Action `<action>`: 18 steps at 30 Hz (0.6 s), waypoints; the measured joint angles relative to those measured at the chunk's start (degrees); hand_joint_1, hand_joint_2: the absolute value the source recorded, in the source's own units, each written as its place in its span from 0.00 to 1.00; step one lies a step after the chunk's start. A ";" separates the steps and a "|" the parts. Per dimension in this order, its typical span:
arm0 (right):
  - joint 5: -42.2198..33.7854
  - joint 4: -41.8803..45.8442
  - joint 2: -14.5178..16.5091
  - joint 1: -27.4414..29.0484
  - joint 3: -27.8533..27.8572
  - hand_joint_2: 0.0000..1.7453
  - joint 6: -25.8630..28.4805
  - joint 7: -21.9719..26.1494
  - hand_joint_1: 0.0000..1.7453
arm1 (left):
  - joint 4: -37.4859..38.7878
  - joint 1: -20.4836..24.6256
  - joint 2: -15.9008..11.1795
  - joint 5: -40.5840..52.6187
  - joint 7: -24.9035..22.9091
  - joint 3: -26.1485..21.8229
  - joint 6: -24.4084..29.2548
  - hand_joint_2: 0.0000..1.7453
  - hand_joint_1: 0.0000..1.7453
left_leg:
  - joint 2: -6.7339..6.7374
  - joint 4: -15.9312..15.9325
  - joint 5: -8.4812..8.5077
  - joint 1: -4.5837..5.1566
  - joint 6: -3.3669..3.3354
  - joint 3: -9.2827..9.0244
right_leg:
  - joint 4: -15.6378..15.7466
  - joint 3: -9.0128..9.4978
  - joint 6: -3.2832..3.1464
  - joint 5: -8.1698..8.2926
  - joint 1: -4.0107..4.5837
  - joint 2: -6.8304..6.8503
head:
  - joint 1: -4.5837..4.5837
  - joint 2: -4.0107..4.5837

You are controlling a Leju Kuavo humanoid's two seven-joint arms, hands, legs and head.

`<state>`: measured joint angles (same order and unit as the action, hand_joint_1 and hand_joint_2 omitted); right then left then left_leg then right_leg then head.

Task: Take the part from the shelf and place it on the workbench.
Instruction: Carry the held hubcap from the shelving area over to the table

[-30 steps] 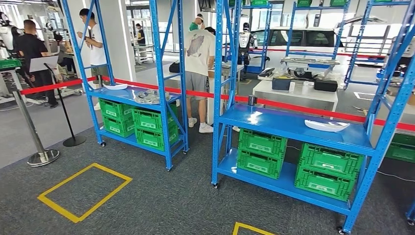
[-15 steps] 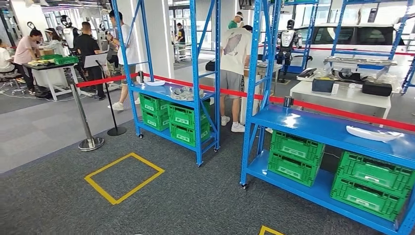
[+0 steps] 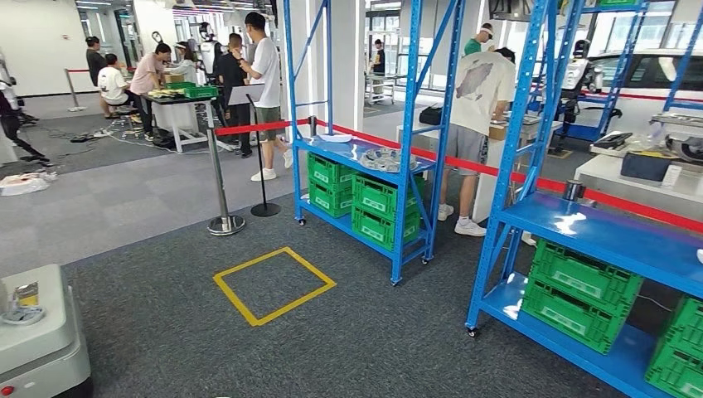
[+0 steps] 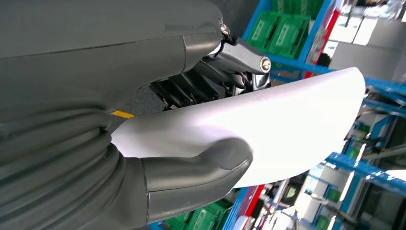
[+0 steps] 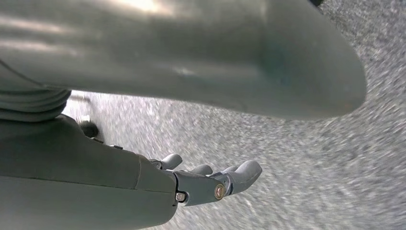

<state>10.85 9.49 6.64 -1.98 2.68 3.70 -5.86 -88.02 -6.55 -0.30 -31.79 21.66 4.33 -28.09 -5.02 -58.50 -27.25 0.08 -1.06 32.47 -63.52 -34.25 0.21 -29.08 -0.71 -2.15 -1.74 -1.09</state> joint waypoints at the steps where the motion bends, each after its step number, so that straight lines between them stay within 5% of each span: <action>1: 0.17 0.00 0.00 0.00 -0.10 0.00 -0.01 -0.02 0.00 | -0.53 -0.61 -0.21 -0.44 0.17 -0.20 -0.15 1.00 1.00 | -0.29 -0.02 -0.01 -0.03 0.05 0.01 | 2.22 1.03 -0.14 0.95 0.00 -0.77 | -0.01 0.00; 5: 0.27 0.00 0.00 0.03 -0.16 0.00 -0.01 -0.07 0.00 | -0.82 -1.00 -0.28 -0.66 0.27 -0.36 -0.30 1.00 1.00 | -0.41 -0.02 -0.01 -0.08 0.08 0.04 | 3.34 1.49 -0.23 1.16 0.00 -1.62 | -0.01 0.00; 8: 1.09 -0.01 0.01 0.09 -1.04 0.00 -0.02 -1.34 0.00 | -3.56 -3.73 -0.04 1.13 0.20 -2.44 -1.50 1.00 1.00 | -2.19 0.06 0.17 -0.28 1.20 0.60 | 4.60 1.91 -0.47 0.67 0.31 -1.46 | 0.02 0.00; 12: 1.57 0.00 -0.10 0.17 -2.18 0.00 0.03 -2.81 0.00 | -10.73 -8.28 3.83 4.45 -0.73 -11.24 -0.23 1.00 1.00 | 4.34 -14.94 -7.81 -0.62 3.45 7.90 | 6.41 2.71 -2.16 1.16 0.12 4.65 | -0.03 0.00; 14: 1.50 0.00 -0.10 0.08 -2.22 0.00 0.03 -2.37 0.00 | -11.36 -9.61 3.87 3.46 0.12 -13.45 -0.72 1.00 1.00 | 5.10 -12.14 -5.68 -1.07 4.00 6.13 | 6.13 2.70 -1.86 0.91 -0.07 6.17 | -0.03 0.00; 16: 1.39 0.00 -0.13 -0.08 -2.24 0.00 0.02 -2.05 0.00 | -11.87 -10.26 3.88 2.94 0.74 -14.95 -1.27 1.00 1.00 | 8.18 -4.75 -2.50 -1.35 4.33 2.04 | 5.38 2.74 -1.12 0.30 -0.01 7.65 | -0.05 0.00; 18: 1.24 0.00 -0.17 -0.29 -2.25 0.00 0.01 -1.96 0.00 | -12.35 -10.54 3.92 2.78 1.01 -15.72 -1.52 1.00 1.00 | 10.24 -1.08 -1.36 -1.34 3.67 0.13 | 4.73 3.02 -0.27 -0.38 0.27 8.99 | -0.01 0.00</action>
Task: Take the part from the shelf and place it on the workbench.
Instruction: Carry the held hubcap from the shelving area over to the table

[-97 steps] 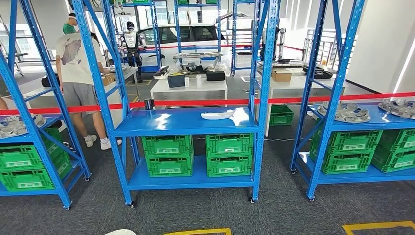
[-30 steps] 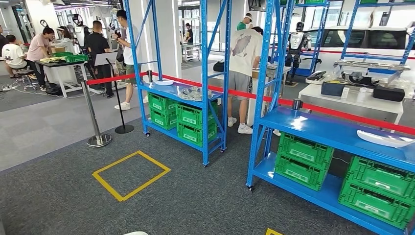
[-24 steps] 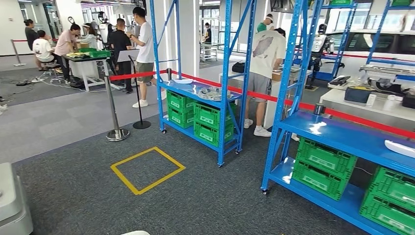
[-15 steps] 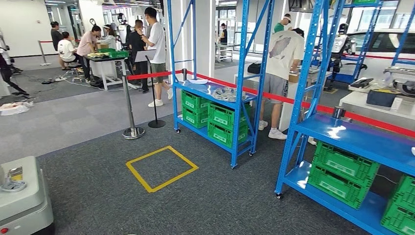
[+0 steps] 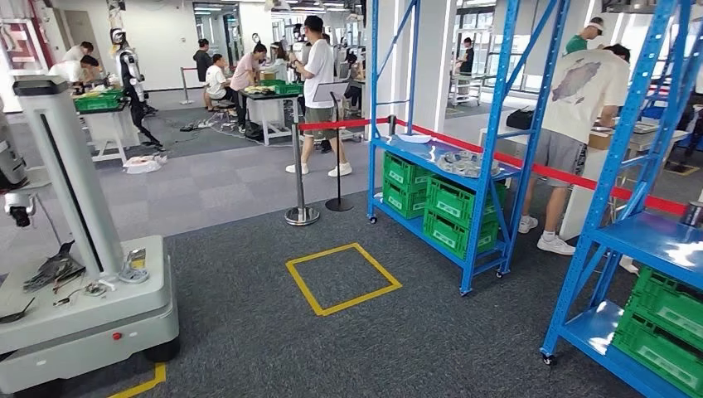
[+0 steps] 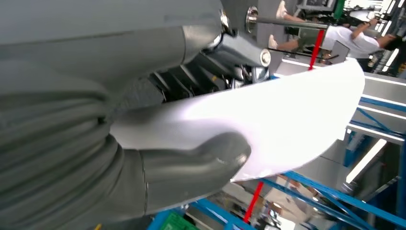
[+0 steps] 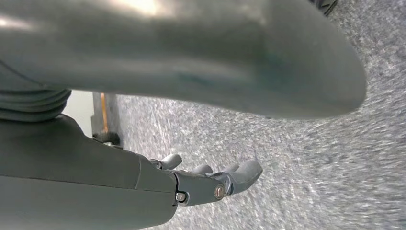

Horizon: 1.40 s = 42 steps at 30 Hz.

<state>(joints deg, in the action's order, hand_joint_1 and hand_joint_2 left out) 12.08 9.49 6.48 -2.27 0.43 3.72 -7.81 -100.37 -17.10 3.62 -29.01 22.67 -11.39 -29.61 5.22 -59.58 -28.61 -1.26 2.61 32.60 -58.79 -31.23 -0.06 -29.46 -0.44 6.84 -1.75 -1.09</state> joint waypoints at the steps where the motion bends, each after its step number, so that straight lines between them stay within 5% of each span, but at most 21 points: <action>1: -0.04 0.00 0.00 -0.12 -0.01 0.00 -0.01 -0.01 0.00 | -0.18 -0.13 0.03 -0.02 0.04 -0.32 -0.05 1.00 1.00 | -0.26 0.06 -0.04 0.12 -0.59 0.15 | -0.05 0.26 0.37 -0.20 0.02 0.71 | 0.02 0.00; 3: -0.15 0.01 0.06 -0.49 -0.01 0.00 0.00 0.04 0.00 | -0.59 -0.49 0.13 -0.02 0.10 -0.99 -0.15 1.00 1.00 | -1.98 0.11 0.14 0.19 -1.60 0.34 | -0.11 0.83 1.14 -0.57 -0.26 1.44 | 0.08 0.00; 5: -0.44 0.02 0.13 -0.76 -0.01 0.00 0.00 0.27 0.00 | -1.00 -0.50 0.26 0.02 0.10 -1.39 -0.22 1.00 1.00 | -3.48 0.29 0.49 0.02 -2.37 0.23 | -2.30 0.25 1.72 -2.36 -0.60 -1.15 | 0.13 0.00; 8: -0.74 0.02 0.23 -0.67 -0.01 0.00 -0.02 0.55 0.00 | -1.30 0.12 0.70 0.10 0.05 -1.63 -0.12 1.00 1.00 | -5.96 0.32 0.90 0.12 -3.00 0.47 | -13.31 -4.91 1.78 -7.78 -0.61 -6.05 | 0.19 0.00; 10: -0.78 0.02 0.37 -0.65 -0.01 0.00 -0.02 0.74 0.00 | -1.44 0.32 1.09 -0.15 0.08 -1.98 -0.10 1.00 1.00 | -7.83 0.30 0.98 0.36 -3.09 0.50 | -16.96 -7.21 1.42 -7.87 -0.39 -6.63 | 0.19 0.00; 12: -0.99 0.02 0.53 -0.83 -0.01 0.00 -0.02 1.05 0.00 | -1.95 0.44 1.51 -0.35 0.08 -2.55 -0.26 1.00 1.00 | -9.61 0.29 1.04 0.48 -3.02 0.39 | -11.68 -5.40 0.67 -3.82 -0.13 -7.41 | 0.18 0.00; 14: -0.94 0.02 0.59 -0.99 -0.01 0.00 -0.02 0.91 0.00 | -2.68 0.49 2.14 -0.24 -0.16 -3.27 -0.41 1.00 1.00 | -11.13 0.25 1.16 0.52 -2.71 0.43 | -3.65 -2.15 -0.06 -0.24 0.08 -9.90 | 0.19 0.00; 16: -0.18 0.02 0.58 -1.02 -0.07 0.00 -0.02 0.20 0.00 | -3.46 0.35 2.95 0.63 -0.20 -4.20 -0.40 1.00 1.00 | -12.34 0.27 1.33 0.48 -2.12 0.77 | -0.41 -0.88 -0.33 0.67 0.31 -11.06 | 0.19 0.00; 17: 0.22 0.02 0.59 -1.02 -0.13 0.00 -0.02 -0.09 0.00 | -3.98 0.17 3.44 1.29 0.05 -4.80 -0.32 1.00 1.00 | -12.92 0.39 1.44 0.44 -1.75 1.04 | -0.35 -0.85 -0.39 0.74 0.43 -10.46 | 0.20 0.00; 18: 0.45 0.02 0.63 -1.06 -0.18 0.00 -0.02 -0.21 0.00 | -4.70 -0.13 3.96 1.83 0.38 -5.55 -0.24 1.00 1.00 | -13.10 0.38 1.50 0.36 -1.43 1.25 | -0.12 -0.82 -0.64 0.92 0.34 -9.78 | 0.20 0.00; 20: 0.23 0.03 0.66 -1.22 -0.22 0.00 0.00 -0.13 0.00 | -6.30 -0.62 4.99 2.24 0.66 -7.41 -0.31 1.00 1.00 | -10.66 -1.03 0.36 0.50 -0.98 2.13 | 0.61 -0.65 -1.40 1.36 0.11 -8.47 | 0.14 0.00; 22: -0.85 0.03 0.57 -1.17 -0.04 0.00 0.03 -0.14 0.00 | -7.09 -0.21 5.60 2.27 0.27 -8.69 -0.92 1.00 1.00 | -6.98 -6.42 -3.22 0.58 -0.66 4.57 | 1.05 -0.58 -1.91 1.60 0.01 -6.85 | 0.06 0.00; 24: -2.77 0.02 0.50 -0.72 0.63 0.00 0.03 0.31 0.00 | -6.52 1.10 5.74 2.69 0.73 -8.69 -1.06 1.00 1.00 | -5.83 -13.04 -6.46 0.40 -0.18 7.44 | 1.04 -0.69 -2.01 1.59 0.03 -4.86 | 0.04 0.00; 25: -3.84 0.02 0.52 -0.50 1.23 0.00 0.02 0.86 0.00 | -5.91 1.94 5.65 2.96 1.58 -8.32 -0.34 1.00 1.00 | -5.62 -14.35 -6.63 0.29 0.06 7.81 | 1.00 -0.76 -1.98 1.57 0.02 -3.81 | 0.04 0.00; 28: -5.83 0.02 0.73 -0.31 3.00 0.00 0.01 2.28 0.00 | -4.34 4.47 4.80 3.33 4.08 -6.28 3.00 1.00 1.00 | -3.34 -6.56 -2.48 -0.10 0.58 2.89 | 0.44 -0.93 -1.49 1.35 -0.12 -1.23 | 0.05 0.00; 31: -6.19 0.02 0.75 -0.30 4.04 0.00 0.02 2.68 0.00 | -3.72 5.73 4.09 3.27 4.78 -4.58 4.16 1.00 1.00 | -0.91 -0.01 -0.64 0.06 -0.34 -0.59 | -0.48 -0.87 -0.29 0.78 0.11 0.18 | 0.07 0.00; 34: -6.35 0.03 0.76 -0.35 4.62 0.00 0.02 2.86 0.00 | -3.43 5.95 3.64 3.32 5.24 -3.83 4.64 1.00 1.00 | -2.67 0.00 -0.34 0.28 -1.80 -0.26 | -0.49 -0.43 0.82 0.55 -0.14 0.86 | 0.10 0.00; 36: -6.42 0.03 0.80 -0.37 4.97 0.00 0.01 2.78 0.00 | -3.43 6.39 3.45 3.99 5.91 -3.19 5.45 1.00 1.00 | -3.94 0.15 0.11 0.06 -2.55 -0.27 | -2.90 -1.29 1.44 -1.43 -0.42 -2.00 | 0.16 0.00; 38: -6.33 0.02 0.88 -0.10 5.29 0.00 0.01 2.36 0.00 | -3.54 7.01 3.36 5.05 6.67 -2.24 6.66 1.00 1.00 | -5.48 0.16 0.44 0.03 -3.02 -0.01 | -10.22 -4.63 1.70 -5.41 -0.51 -5.56 | 0.21 0.00; 40: -6.23 0.02 0.98 0.33 5.44 0.00 0.00 1.95 0.00 | -4.13 7.24 3.32 5.80 7.45 -1.70 8.18 1.00 1.00 | -7.27 0.13 0.58 0.24 -3.14 0.19 | -16.57 -7.79 1.54 -7.35 -0.38 -6.55 | 0.23 0.00; 42: -6.02 0.02 1.05 0.52 5.47 0.00 0.00 1.65 0.00 | -5.44 7.29 3.17 5.99 8.05 -1.69 9.45 1.00 1.00 | -9.07 0.12 0.68 0.39 -3.03 0.16 | -13.86 -6.83 0.87 -4.47 -0.14 -7.08 | 0.23 0.00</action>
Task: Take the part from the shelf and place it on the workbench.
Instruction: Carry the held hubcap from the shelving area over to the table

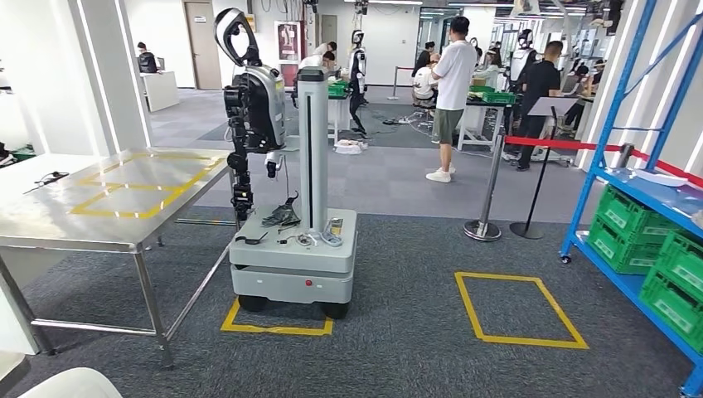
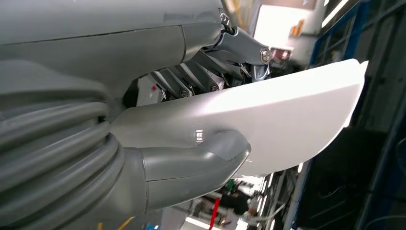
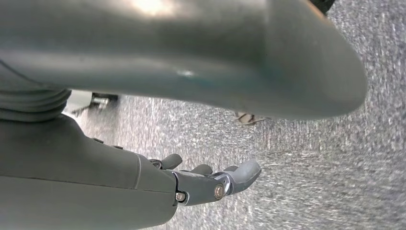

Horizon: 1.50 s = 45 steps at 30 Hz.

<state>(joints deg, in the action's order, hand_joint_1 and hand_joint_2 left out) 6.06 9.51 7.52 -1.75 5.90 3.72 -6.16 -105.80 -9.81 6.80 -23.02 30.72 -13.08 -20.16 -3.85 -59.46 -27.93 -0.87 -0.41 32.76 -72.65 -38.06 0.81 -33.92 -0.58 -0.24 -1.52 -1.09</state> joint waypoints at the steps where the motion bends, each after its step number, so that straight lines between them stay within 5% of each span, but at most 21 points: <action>1: 0.16 0.00 0.00 0.01 0.00 0.00 0.00 -0.21 0.00 | -0.78 0.12 -0.15 -0.06 0.14 -0.04 0.42 1.00 1.00 | -0.87 0.00 0.06 -0.04 0.09 0.00 | 4.18 1.82 -0.56 2.40 0.14 -1.12 | 0.00 0.00; 4: 0.40 0.00 -0.28 0.03 0.02 0.00 -0.22 -0.70 0.00 | -2.64 0.78 -0.83 -0.28 0.09 -0.33 1.26 1.00 1.00 | -3.15 0.02 0.40 -0.42 0.84 0.48 | 13.21 5.64 -1.96 5.83 0.50 -5.45 | 0.10 0.00; 7: -0.44 0.00 -0.23 -0.20 0.30 0.00 -0.56 -0.15 0.00 | -3.63 1.47 -1.53 -0.10 -0.82 -0.57 1.61 1.00 1.00 | -4.69 0.32 0.95 -0.79 2.09 1.29 | 14.50 6.03 -2.20 6.20 0.66 -3.79 | 0.22 0.00; 9: -0.99 0.00 -0.02 -0.35 0.75 0.00 -0.49 0.47 0.00 | -3.75 2.71 -1.92 0.16 -1.46 -0.57 1.91 1.00 1.00 | -1.69 -1.54 -0.32 -0.43 2.56 2.44 | 15.77 6.58 -2.50 6.80 0.36 -1.86 | 0.10 0.00; 11: -1.08 0.00 0.20 -0.27 1.11 0.00 -0.46 0.68 0.00 | -3.68 3.87 -2.09 0.26 -1.71 -0.54 2.21 1.00 1.00 | 2.25 -7.44 -3.65 -0.27 2.86 4.99 | 16.18 6.77 -2.76 6.99 0.29 0.04 | -0.01 0.00; 13: -1.01 0.00 0.43 -0.14 1.34 0.00 -0.50 0.65 0.00 | -3.56 4.14 -2.15 0.46 -1.59 -0.53 2.51 1.00 1.00 | 3.35 -12.96 -5.69 -0.39 3.25 7.36 | 15.82 6.57 -2.75 6.84 0.28 1.93 | -0.02 0.00; 14: -0.93 0.00 0.56 -0.11 1.40 0.00 -0.51 0.61 0.00 | -3.54 4.05 -2.18 0.73 -1.29 -0.53 2.77 1.00 1.00 | 3.56 -13.32 -5.29 -0.47 3.43 7.37 | 15.56 6.44 -2.67 6.70 0.23 2.82 | -0.02 0.00; 17: -0.40 0.00 0.89 -0.15 1.44 0.00 -0.53 0.55 0.00 | -3.80 3.17 -2.34 1.24 0.28 -0.75 3.63 1.00 1.00 | 5.97 -4.89 -1.20 -0.59 3.81 2.67 | 14.32 6.12 -1.93 5.95 0.07 5.02 | -0.02 0.00; 20: 0.09 0.00 0.90 -0.13 1.44 0.00 -0.58 0.52 0.00 | -4.47 1.79 -2.54 0.85 1.49 -1.67 4.20 1.00 1.00 | 8.14 -1.11 -0.52 -0.48 2.37 0.87 | 13.31 6.29 -0.84 4.95 0.53 6.45 | -0.01 0.00; 22: 0.29 0.00 0.93 -0.17 1.44 0.00 -0.57 0.51 0.00 | -5.09 0.96 -2.68 0.76 1.81 -2.44 4.60 1.00 1.00 | 6.78 -1.11 -0.33 -0.50 1.32 1.16 | 13.26 6.62 -0.27 4.61 0.43 7.19 | 0.01 0.00; 24: 0.69 0.00 0.93 -0.26 1.44 0.00 -0.58 0.53 0.00 | -5.78 0.23 -2.75 0.80 2.04 -3.24 5.44 1.00 1.00 | 5.51 -1.04 0.01 -0.65 0.59 1.28 | 11.74 6.25 0.37 3.04 0.12 5.26 | 0.04 0.00; 26: 1.04 0.00 0.93 -0.20 1.42 0.00 -0.59 0.49 0.00 | -6.47 -0.35 -2.70 0.89 2.18 -4.14 6.61 1.00 1.00 | 4.11 -1.01 0.42 -0.65 0.04 1.63 | 5.70 3.76 0.73 -0.89 -0.03 1.95 | 0.09 0.00; 28: 1.14 0.00 0.93 -0.01 1.42 0.00 -0.59 0.44 0.00 | -6.77 -0.88 -2.50 0.57 1.82 -5.24 7.58 1.00 1.00 | 2.46 -1.04 0.69 -0.35 -0.23 2.04 | -1.63 0.42 0.47 -4.03 0.07 0.75 | 0.11 0.00; 30: 1.13 0.00 0.94 0.03 1.42 0.00 -0.59 0.60 0.00 | -6.68 -1.14 -2.23 -0.75 0.87 -6.34 7.95 1.00 1.00 | 0.71 -1.04 0.85 0.05 -0.29 2.15 | -2.21 -0.04 -0.39 -2.78 0.47 0.46 | 0.11 0.00; 33: 1.05 0.00 0.80 -0.08 1.42 0.00 -0.64 1.04 0.00 | -6.38 -0.93 -1.87 -2.94 -0.19 -7.47 6.99 1.00 1.00 | -1.77 -0.98 1.11 0.47 -0.25 2.16 | 8.72 4.46 -3.27 3.32 1.48 -3.35 | -0.01 0.00; 35: 0.91 0.00 0.69 -0.07 1.43 0.00 -0.92 1.16 0.00 | -6.03 -0.69 -1.61 -3.24 -0.17 -7.86 6.39 1.00 1.00 | -3.29 -0.85 1.44 0.04 0.27 2.45 | 12.71 6.03 -4.70 4.75 2.00 -5.68 | 0.07 0.00; 37: 0.77 0.00 0.81 -0.12 1.45 0.00 -1.16 1.17 0.00 | -5.81 -0.70 -1.43 -3.22 -0.09 -8.17 6.18 1.00 1.00 | -4.90 -0.31 1.95 -0.40 1.17 2.69 | 13.56 6.39 -4.97 5.02 2.21 -4.79 | 0.27 0.00; 39: 0.69 0.00 0.97 -0.24 1.46 0.00 -1.17 1.18 0.00 | -5.79 -0.75 -1.35 -3.21 0.00 -8.56 6.10 1.00 1.00 | -3.24 -0.92 1.48 0.00 1.74 3.31 | 15.34 7.23 -4.63 5.83 1.79 -2.97 | 0.21 0.00; 42: 0.62 0.00 1.04 -0.13 1.48 0.00 -1.14 1.09 0.00 | -5.62 -0.26 -1.35 -3.05 0.20 -8.84 6.05 1.00 1.00 | 2.30 -8.48 -3.11 0.23 2.33 6.68 | 16.76 7.91 -4.24 6.39 1.30 -0.05 | -0.03 0.00; 44: 0.56 0.00 1.04 0.01 1.49 0.00 -1.14 0.69 0.00 | -5.40 -0.17 -1.33 -2.88 0.36 -8.84 6.05 1.00 1.00 | 3.41 -13.34 -4.95 -0.19 2.94 8.57 | 16.30 7.69 -3.91 6.06 1.17 1.94 | -0.03 0.00; 45: 0.51 0.00 1.04 0.03 1.49 0.00 -1.14 0.47 0.00 | -5.31 -0.15 -1.33 -2.84 0.39 -8.84 6.07 1.00 1.00 | 3.66 -13.30 -4.48 -0.40 3.24 8.24 | 15.98 7.58 -3.68 5.84 1.03 2.84 | -0.03 0.00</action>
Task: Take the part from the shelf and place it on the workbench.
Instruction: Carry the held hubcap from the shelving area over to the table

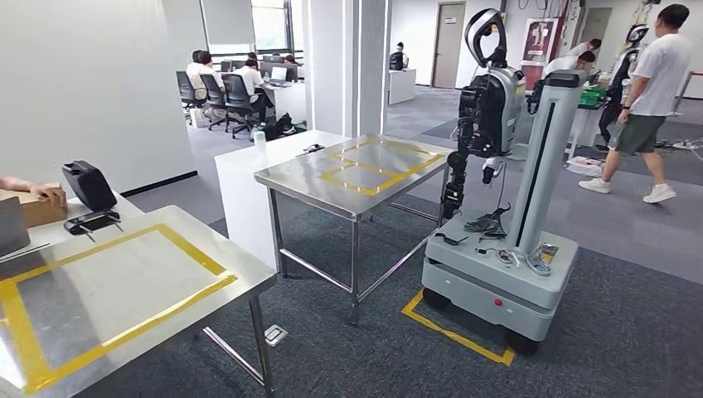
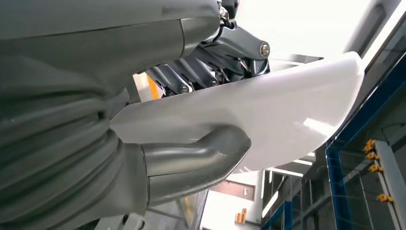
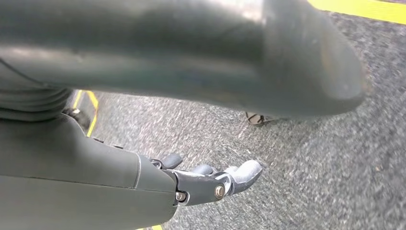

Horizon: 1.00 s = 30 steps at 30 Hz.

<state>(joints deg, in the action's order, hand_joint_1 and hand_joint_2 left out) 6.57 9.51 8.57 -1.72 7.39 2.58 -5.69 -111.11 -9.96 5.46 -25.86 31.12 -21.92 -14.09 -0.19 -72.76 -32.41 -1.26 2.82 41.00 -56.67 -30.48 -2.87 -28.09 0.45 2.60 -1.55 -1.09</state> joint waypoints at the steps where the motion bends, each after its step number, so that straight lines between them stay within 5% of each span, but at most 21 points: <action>1: -0.05 0.00 0.00 -0.03 0.01 0.00 0.00 -0.25 0.00 | 0.05 0.07 0.00 0.01 0.01 0.00 0.05 1.00 1.00 | 0.49 2.39 1.45 -0.16 0.33 -1.58 | -0.46 -0.11 0.30 -0.31 -0.21 0.86 | 0.00 0.00; 3: -0.19 0.00 -0.11 -0.15 0.04 0.00 -0.02 -0.69 0.00 | 0.13 0.37 0.02 0.01 -0.12 0.01 0.23 1.00 1.00 | 2.71 9.17 3.73 -0.16 0.62 -5.50 | -1.71 -0.33 1.14 -1.19 -0.40 2.31 | -0.01 0.00; 5: -0.34 0.00 -0.25 -0.23 0.09 0.00 -0.24 -1.02 0.00 | 0.19 0.78 0.05 0.00 -0.32 0.01 0.47 1.00 1.00 | 3.96 12.17 4.15 0.03 -0.39 -7.21 | -2.65 -0.39 1.93 -1.87 -0.19 3.36 | 0.01 0.00; 7: -0.48 0.00 -0.29 -0.28 0.20 0.00 -0.45 -1.10 0.00 | 0.25 0.97 0.07 0.00 -0.38 0.01 0.67 1.00 1.00 | 2.93 11.85 4.26 0.09 -1.71 -6.95 | -2.81 -0.21 2.38 -2.01 -0.08 4.25 | 0.05 0.00; 10: -0.56 0.00 -0.38 -0.40 0.39 0.00 -0.46 -0.94 0.00 | 0.33 1.28 0.03 0.07 -0.16 0.00 1.10 1.00 1.00 | 1.21 12.03 4.76 -0.18 -2.71 -6.49 | -5.45 -1.12 3.34 -4.24 -0.55 1.14 | 0.10 0.00; 12: -0.56 0.00 -0.43 -0.28 0.42 0.00 -0.46 -0.83 0.00 | 0.38 1.65 0.03 0.13 -0.08 0.02 1.32 1.00 1.00 | 0.02 12.06 5.07 -0.22 -3.17 -6.05 | -12.02 -4.13 3.69 -8.00 -0.73 -1.70 | 0.11 0.00; 14: -0.57 0.00 -0.45 -0.08 0.45 0.00 -0.48 -0.80 0.00 | 0.47 1.80 0.04 0.15 -0.08 0.04 1.39 1.00 1.00 | -1.43 12.05 5.34 -0.08 -3.40 -5.68 | -18.18 -7.11 3.56 -10.07 -0.74 -2.21 | 0.11 0.00; 15: -0.58 0.00 -0.46 -0.03 0.45 0.00 -0.48 -0.80 0.00 | 0.51 1.80 0.04 0.16 -0.08 0.05 1.40 1.00 1.00 | -2.25 12.04 5.46 0.00 -3.39 -5.60 | -18.59 -7.34 3.36 -9.46 -0.72 -2.31 | 0.11 0.00; 17: -0.58 0.00 -0.48 -0.04 0.47 0.00 -0.47 -0.74 0.00 | 0.52 1.85 0.04 0.16 -0.08 0.07 1.43 1.00 1.00 | -3.94 12.04 5.70 0.12 -3.21 -5.57 | -12.95 -4.71 2.56 -5.54 -0.59 -3.40 | 0.11 0.00; 18: -0.57 0.00 -0.60 -0.07 0.48 0.00 -0.49 -0.70 0.00 | 0.52 1.89 0.05 0.16 -0.07 0.07 1.44 1.00 1.00 | -4.67 12.06 5.85 0.08 -3.05 -5.51 | -8.90 -2.83 2.00 -3.85 -0.56 -5.11 | 0.08 0.00; 21: -0.57 0.00 -0.90 -0.07 0.52 0.00 -0.96 -0.63 0.00 | 0.59 2.11 0.08 0.16 -0.09 0.11 1.46 1.00 1.00 | -6.80 12.29 6.55 -0.42 -2.06 -5.03 | -2.93 -0.31 1.08 -2.24 -0.19 -8.32 | 0.21 0.00; 23: -0.58 0.00 -0.86 -0.16 0.62 0.00 -1.26 -0.64 0.00 | 0.56 2.06 0.06 0.16 -0.08 0.13 1.48 1.00 1.00 | -8.04 12.71 7.12 -0.71 -1.11 -4.69 | -2.14 -0.10 1.06 -1.67 -0.15 -6.75 | 0.32 0.00; 24: -0.58 0.00 -0.85 -0.20 0.71 0.00 -1.28 -0.63 0.00 | 0.53 2.03 0.02 0.16 -0.05 0.13 1.49 1.00 1.00 | -7.41 12.51 6.97 -0.56 -0.83 -4.42 | -1.53 0.12 1.01 -1.27 -0.31 -5.92 | 0.28 0.00; 27: -0.57 0.00 -0.83 -0.14 0.97 0.00 -1.25 -0.55 0.00 | 0.58 2.32 -0.11 0.17 -0.04 0.15 1.51 1.00 1.00 | -2.03 6.19 2.72 -0.01 -0.47 -1.48 | -0.32 0.32 0.64 -0.37 -0.53 -3.08 | 0.13 0.00; 30: -0.58 0.00 -0.83 0.05 1.19 0.00 -1.25 -0.50 0.00 | 0.79 2.32 -0.13 0.18 -0.08 0.15 1.52 1.00 1.00 | -0.25 -1.34 -0.63 -0.16 0.13 0.99 | -0.71 -0.29 0.57 -0.37 -0.45 -0.19 | 0.10 0.00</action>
<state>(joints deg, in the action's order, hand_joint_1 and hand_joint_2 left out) 5.99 9.51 7.74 -1.67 8.58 1.33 -6.20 -110.32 -7.65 5.34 -25.68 31.04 -21.77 -12.57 -0.45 -74.10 -33.03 -1.42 2.95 41.98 -57.38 -30.77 -2.30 -28.46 0.00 2.41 -1.45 -1.09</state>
